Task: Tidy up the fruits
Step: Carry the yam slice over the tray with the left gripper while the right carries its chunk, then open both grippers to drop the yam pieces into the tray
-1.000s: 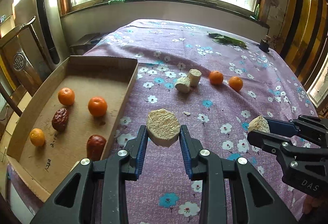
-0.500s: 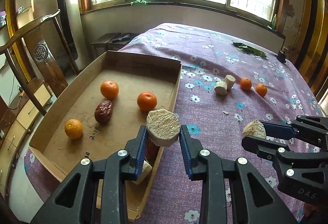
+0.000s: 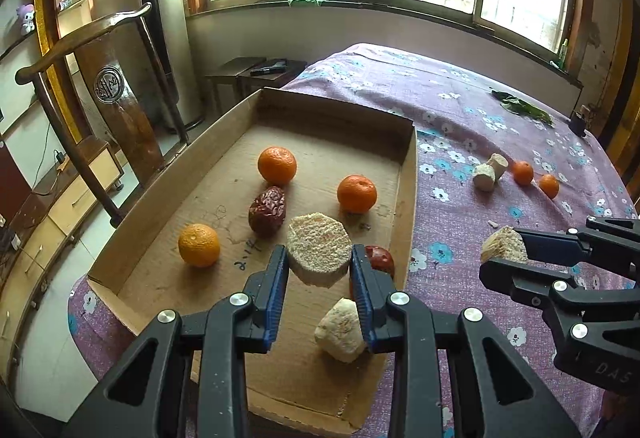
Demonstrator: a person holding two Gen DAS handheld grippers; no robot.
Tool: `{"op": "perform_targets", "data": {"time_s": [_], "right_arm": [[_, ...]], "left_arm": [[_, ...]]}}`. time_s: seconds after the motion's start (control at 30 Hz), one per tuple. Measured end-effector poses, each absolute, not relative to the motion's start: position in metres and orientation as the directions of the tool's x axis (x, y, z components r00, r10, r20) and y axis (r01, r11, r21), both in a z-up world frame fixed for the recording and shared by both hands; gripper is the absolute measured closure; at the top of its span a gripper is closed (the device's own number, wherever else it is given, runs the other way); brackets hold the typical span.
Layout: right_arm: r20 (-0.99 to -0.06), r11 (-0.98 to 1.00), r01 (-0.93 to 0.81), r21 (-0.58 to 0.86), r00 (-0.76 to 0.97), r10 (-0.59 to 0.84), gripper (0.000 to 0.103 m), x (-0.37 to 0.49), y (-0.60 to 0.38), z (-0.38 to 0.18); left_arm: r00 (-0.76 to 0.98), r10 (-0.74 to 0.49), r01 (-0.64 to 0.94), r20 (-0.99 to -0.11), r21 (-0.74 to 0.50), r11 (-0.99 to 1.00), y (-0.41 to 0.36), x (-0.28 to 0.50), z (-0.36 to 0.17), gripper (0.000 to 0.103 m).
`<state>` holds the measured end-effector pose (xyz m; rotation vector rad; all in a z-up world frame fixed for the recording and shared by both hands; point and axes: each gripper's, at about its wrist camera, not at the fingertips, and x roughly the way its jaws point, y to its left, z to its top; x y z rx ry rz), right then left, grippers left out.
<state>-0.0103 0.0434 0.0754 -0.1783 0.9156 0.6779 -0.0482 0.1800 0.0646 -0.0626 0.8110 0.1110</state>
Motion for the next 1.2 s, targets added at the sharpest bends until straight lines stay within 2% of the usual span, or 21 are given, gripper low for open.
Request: {"op": "perform_targets", "data": {"time_s": [0.4, 0.83, 1.2], "right_arm": [[-0.797, 0.740, -0.659, 0.134, 0.373, 0.476, 0.068, 0.012, 0.085, 0.067], [-0.826, 0.711, -0.683, 0.169, 0.295, 0.480, 0.068, 0.047, 0.127, 0.042], [-0.844, 0.724, -0.675, 0.142, 0.299, 0.445, 0.068, 0.059, 0.139, 0.029]], "left_arm": [[0.652, 0.099, -0.197, -0.752, -0.042, 0.980, 0.223, -0.053, 0.052, 0.072], [0.622, 0.106, -0.204, -0.776, -0.030, 0.978, 0.231, -0.043, 0.035, 0.072], [0.611, 0.114, -0.211, -0.783, -0.023, 0.977, 0.231, -0.034, 0.029, 0.072]]}}
